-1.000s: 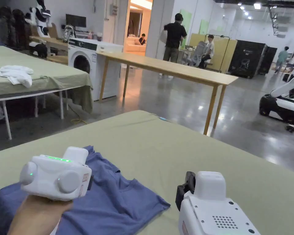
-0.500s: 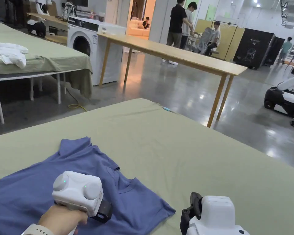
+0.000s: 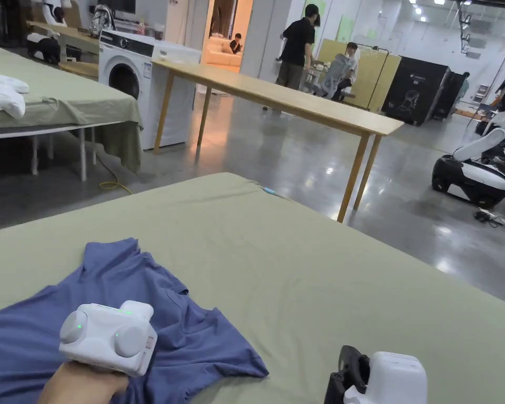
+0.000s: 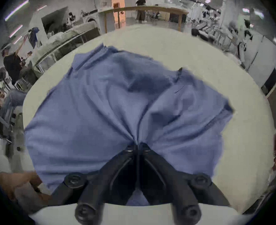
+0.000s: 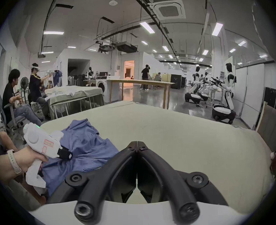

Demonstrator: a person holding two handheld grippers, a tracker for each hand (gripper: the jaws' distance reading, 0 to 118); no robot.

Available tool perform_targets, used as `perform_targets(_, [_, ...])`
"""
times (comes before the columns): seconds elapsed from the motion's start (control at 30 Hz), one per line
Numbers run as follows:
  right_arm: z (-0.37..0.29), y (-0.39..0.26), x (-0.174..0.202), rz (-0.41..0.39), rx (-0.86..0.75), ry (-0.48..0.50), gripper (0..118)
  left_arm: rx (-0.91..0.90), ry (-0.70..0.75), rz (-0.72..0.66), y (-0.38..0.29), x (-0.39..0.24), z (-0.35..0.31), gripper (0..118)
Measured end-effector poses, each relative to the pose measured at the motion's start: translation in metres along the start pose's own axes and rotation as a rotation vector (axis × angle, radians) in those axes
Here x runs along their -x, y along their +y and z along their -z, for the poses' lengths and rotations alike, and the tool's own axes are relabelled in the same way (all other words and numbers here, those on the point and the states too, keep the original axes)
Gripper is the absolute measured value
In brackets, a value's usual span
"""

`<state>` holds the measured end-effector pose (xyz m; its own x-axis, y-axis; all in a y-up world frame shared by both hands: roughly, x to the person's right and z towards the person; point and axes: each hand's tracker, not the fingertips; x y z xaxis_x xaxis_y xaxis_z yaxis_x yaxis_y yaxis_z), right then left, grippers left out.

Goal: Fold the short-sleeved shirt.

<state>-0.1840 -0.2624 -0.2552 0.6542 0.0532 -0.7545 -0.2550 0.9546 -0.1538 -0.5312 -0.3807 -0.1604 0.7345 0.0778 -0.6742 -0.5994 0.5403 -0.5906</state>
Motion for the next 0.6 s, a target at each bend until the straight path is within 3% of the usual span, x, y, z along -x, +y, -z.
perform_targets(0.27, [-0.052,-0.007,-0.061,0.066,-0.016,-0.141,3,-0.165,-0.234,0.07,0.023,-0.102,-0.067,0])
perform_targets(0.6, [-0.145,-0.021,-0.169,0.113,-0.029,-0.383,3,-0.279,-0.623,0.3,0.014,-0.329,-0.163,0])
